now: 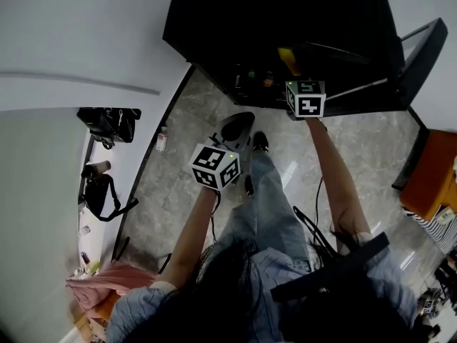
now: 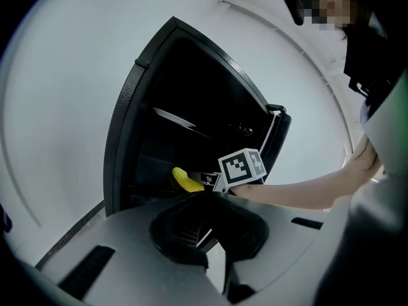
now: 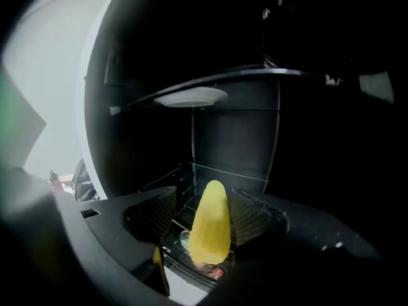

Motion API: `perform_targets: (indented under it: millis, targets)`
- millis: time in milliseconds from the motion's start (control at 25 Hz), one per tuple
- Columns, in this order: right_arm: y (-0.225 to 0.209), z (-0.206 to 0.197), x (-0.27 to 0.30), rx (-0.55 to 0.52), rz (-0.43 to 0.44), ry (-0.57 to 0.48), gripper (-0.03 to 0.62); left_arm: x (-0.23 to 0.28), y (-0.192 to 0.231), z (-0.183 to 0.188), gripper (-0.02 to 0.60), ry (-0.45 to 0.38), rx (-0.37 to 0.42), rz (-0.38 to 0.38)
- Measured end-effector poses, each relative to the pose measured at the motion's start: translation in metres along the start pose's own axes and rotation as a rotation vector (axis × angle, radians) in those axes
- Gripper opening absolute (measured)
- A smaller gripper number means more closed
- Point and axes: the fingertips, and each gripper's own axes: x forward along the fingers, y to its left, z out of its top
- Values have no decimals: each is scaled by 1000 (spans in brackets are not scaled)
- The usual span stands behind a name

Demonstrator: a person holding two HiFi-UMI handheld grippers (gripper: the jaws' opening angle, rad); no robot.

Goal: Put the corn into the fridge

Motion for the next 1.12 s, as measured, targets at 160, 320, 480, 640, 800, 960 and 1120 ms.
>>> perform_targets:
  millis: [160, 320, 480, 640, 800, 960, 1120]
  targets:
    - [9, 5, -12, 31, 22, -12, 259, -4, -2, 7, 9, -17, 0, 5]
    - [23, 18, -30, 65, 57, -43, 259, -10, -9, 14, 9, -28, 11, 0]
    - [35, 33, -53, 129, 83, -80, 259, -19, -18, 24, 9, -54, 20, 0]
    - [46, 44, -80, 180, 103, -110, 258, -30, -25, 31, 9, -76, 22, 6]
    - [59, 48, -104, 230, 119, -114, 258, -41, -30, 36, 9, -99, 1, 10]
    - [79, 57, -129, 229, 152, -112, 258, -52, -40, 41, 9, -111, 3, 3]
    - [88, 66, -152, 269, 161, -133, 256, -66, -53, 46, 9, -123, 21, -4]
